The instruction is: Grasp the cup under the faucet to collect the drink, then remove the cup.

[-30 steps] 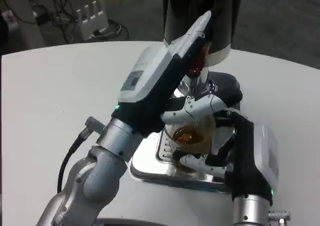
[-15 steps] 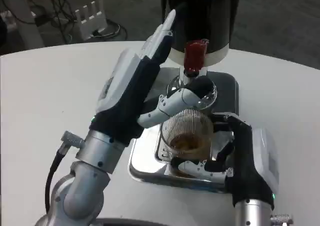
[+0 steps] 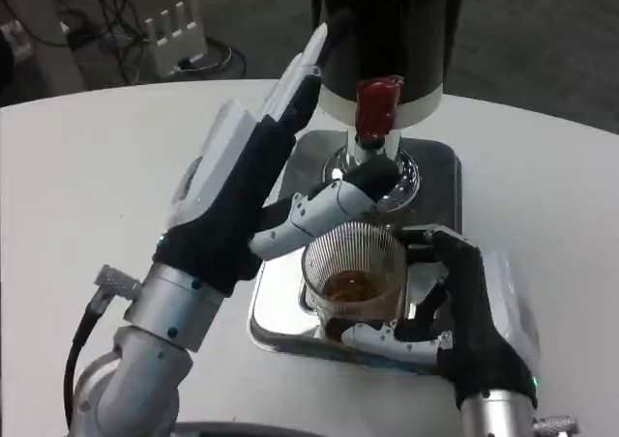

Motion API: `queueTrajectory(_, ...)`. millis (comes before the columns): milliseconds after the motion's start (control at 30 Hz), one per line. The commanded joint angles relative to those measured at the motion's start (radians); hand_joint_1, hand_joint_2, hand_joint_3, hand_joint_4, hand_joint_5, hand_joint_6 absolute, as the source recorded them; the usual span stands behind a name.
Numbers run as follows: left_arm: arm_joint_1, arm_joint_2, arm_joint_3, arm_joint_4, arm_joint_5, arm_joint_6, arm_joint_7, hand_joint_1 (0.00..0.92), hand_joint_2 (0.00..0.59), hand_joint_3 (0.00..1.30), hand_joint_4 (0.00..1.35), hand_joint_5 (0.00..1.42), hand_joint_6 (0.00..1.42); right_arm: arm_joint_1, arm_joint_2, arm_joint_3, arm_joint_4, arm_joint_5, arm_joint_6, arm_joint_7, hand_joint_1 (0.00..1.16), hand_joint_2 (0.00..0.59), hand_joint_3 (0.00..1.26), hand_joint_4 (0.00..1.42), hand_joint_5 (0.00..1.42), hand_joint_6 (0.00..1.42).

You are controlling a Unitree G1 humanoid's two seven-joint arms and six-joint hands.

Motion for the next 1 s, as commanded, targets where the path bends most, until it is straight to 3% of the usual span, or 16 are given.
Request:
queueTrajectory(33, 0.042, 0.016, 0.018, -0.048, -0.023, 0.020, -0.030, 0.000, 0.087, 0.00, 0.00, 0.00, 0.05, 0.032, -0.008, 0.012, -0.083, -0.012, 0.011, 0.041, 0.97, 0.029, 0.92, 1.00, 1.19, 1.38)
queueTrajectory(267, 0.091, 0.046, 0.037, -0.110, -0.041, 0.047, -0.075, 0.000, 0.085, 0.00, 0.00, 0.01, 0.05, 0.062, -0.017, 0.011, -0.166, 0.000, 0.034, 0.111, 0.97, 0.037, 0.93, 1.00, 1.20, 1.38)
queueTrajectory(533, 0.167, 0.078, 0.069, -0.165, -0.058, 0.059, -0.103, 0.000, 0.079, 0.00, 0.00, 0.01, 0.05, 0.121, -0.025, 0.010, -0.229, -0.007, 0.032, 0.143, 0.97, 0.040, 0.93, 1.01, 1.20, 1.40)
queueTrajectory(1000, 0.438, 0.133, 0.168, -0.294, -0.032, -0.032, -0.085, 0.000, 0.075, 0.05, 0.00, 0.01, 0.03, 0.221, -0.028, 0.042, -0.347, -0.022, 0.044, 0.195, 0.96, 0.040, 0.93, 1.01, 1.20, 1.40)
